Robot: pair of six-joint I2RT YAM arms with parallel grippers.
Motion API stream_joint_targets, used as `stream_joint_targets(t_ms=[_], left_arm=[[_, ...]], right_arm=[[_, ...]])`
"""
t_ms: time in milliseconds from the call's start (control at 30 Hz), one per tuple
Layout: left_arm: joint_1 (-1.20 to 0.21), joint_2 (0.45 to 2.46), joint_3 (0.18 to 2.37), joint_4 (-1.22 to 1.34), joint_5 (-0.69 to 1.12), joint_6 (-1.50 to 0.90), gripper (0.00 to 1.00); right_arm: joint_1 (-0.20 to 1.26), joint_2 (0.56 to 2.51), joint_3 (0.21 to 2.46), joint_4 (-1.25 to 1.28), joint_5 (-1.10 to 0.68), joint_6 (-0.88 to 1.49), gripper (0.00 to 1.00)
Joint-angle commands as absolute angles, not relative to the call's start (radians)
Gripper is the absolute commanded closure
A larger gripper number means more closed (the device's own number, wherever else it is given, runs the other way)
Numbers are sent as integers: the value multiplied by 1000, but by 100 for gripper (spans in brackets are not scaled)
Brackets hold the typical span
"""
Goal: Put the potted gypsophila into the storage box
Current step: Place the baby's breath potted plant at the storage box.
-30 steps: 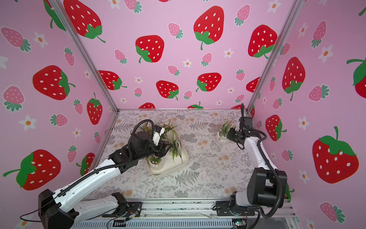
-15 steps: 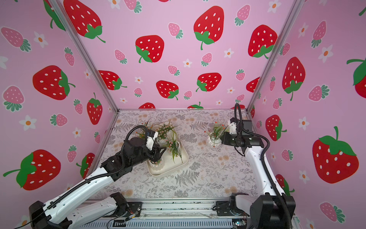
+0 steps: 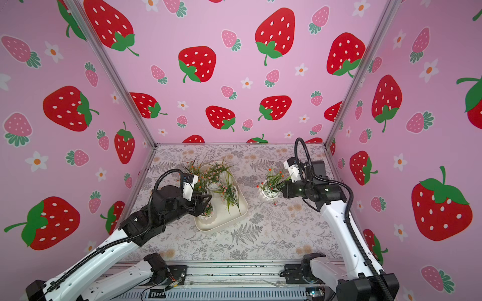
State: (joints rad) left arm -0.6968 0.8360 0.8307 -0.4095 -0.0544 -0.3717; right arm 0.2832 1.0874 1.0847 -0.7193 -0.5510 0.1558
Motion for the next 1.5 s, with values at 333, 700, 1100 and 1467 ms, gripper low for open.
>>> stream_joint_targets(t_ms=[333, 700, 1100, 1467], left_arm=[[-685, 798, 823, -504, -83, -443, 48], [-654, 807, 856, -561, -67, -425, 47], [-612, 806, 851, -570, -29, -420, 46], [-598, 807, 850, -570, -5, -416, 46]], right_arm=[[649, 1215, 1180, -736, -505, 46, 100], [801, 1460, 1315, -658, -486, 43, 100], [896, 1618, 1431, -654, -406, 53, 100], [924, 1711, 1462, -648, -324, 91, 100]])
